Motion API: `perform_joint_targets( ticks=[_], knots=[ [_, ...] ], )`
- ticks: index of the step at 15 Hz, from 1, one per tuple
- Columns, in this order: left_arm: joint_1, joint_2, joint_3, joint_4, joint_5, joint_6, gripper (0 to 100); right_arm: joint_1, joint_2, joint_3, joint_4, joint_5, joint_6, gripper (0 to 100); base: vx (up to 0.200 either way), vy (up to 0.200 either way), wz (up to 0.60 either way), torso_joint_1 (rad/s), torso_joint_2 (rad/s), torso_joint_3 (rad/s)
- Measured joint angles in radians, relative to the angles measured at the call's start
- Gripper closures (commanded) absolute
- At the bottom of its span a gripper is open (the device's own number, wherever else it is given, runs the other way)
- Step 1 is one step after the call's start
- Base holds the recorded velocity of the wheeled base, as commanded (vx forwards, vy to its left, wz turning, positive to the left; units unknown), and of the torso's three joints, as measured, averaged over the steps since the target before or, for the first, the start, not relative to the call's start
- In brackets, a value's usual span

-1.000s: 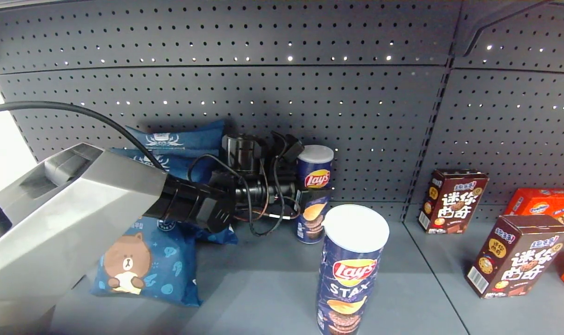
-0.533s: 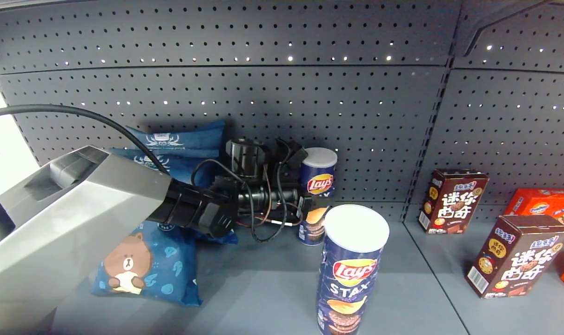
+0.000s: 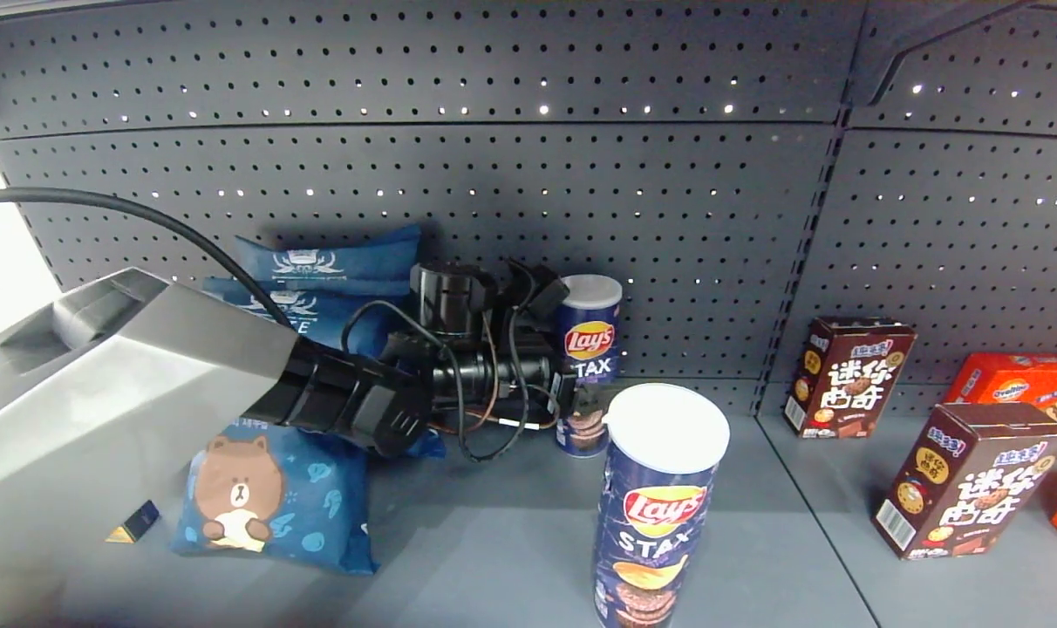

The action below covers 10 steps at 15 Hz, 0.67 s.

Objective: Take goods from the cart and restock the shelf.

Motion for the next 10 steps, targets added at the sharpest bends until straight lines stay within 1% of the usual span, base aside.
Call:
perform_joint_targets(
  ticks=[5,10],
  knots=[
    [0.044,-0.123,0.126,-0.001,0.002,0.004,0,0.0,0.0,0.0,0.0,0.0,0.002,0,0.0,0.0,0.0,0.0,0.0,0.0],
    [0.059,-0.297,0.272,0.0,0.014,0.003,0,0.0,0.0,0.0,0.0,0.0,0.006,0,0.0,0.0,0.0,0.0,0.0,0.0]
  ],
)
